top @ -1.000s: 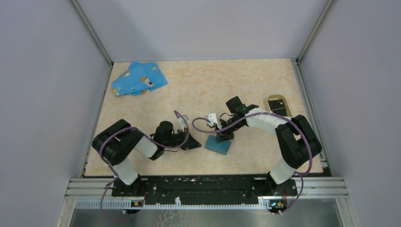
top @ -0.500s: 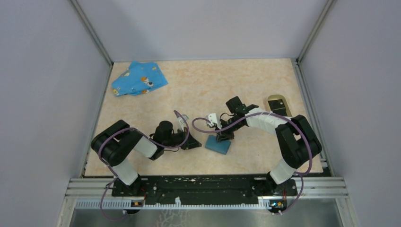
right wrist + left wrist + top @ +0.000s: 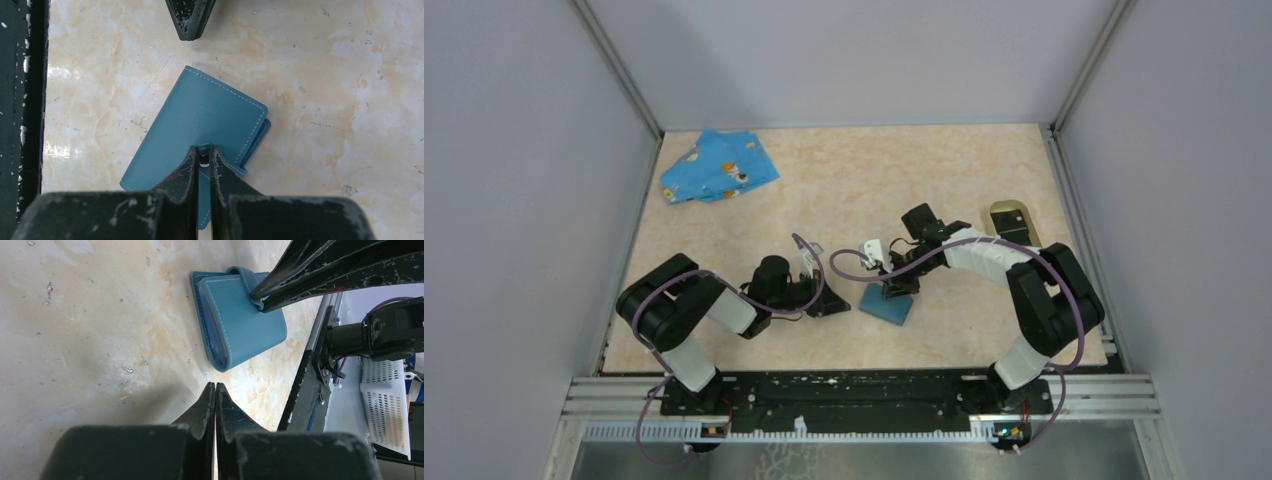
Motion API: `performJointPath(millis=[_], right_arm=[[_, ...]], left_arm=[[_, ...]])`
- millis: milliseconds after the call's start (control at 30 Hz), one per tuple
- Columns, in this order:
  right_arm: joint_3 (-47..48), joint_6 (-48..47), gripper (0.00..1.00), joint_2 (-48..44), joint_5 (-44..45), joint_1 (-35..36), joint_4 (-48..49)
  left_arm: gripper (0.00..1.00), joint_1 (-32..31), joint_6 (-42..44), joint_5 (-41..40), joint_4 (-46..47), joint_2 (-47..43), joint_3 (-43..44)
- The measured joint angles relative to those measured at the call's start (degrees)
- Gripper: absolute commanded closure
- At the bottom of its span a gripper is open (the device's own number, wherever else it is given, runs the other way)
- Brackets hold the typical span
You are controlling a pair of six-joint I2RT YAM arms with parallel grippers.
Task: Put the credit cards into the card holder
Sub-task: Open the card holder at the center of the board.
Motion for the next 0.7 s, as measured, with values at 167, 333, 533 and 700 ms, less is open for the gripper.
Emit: performJointPath(millis=[167, 333, 533, 700], right_arm=[[0.0, 0.3, 0.99, 0.0, 0.9, 0.0, 0.6], [0.0, 0.4, 0.98, 0.0, 1.3, 0.0, 1.0], [-0.1, 0.4, 0.98, 0.0, 1.6, 0.0, 1.1], [-0.1, 0.5, 0.98, 0.0, 1.7, 0.0, 1.2]], left_arm=[[1.00, 0.0, 0.0, 0.2, 0.0, 0.0, 0.0], [1.00, 0.0, 0.0, 0.4, 0.0, 0.0, 0.0], [1.00, -0.1, 0.0, 0.7, 0.0, 0.0, 0.0], [1.00, -0.1, 0.0, 0.8, 0.1, 0.0, 0.0]])
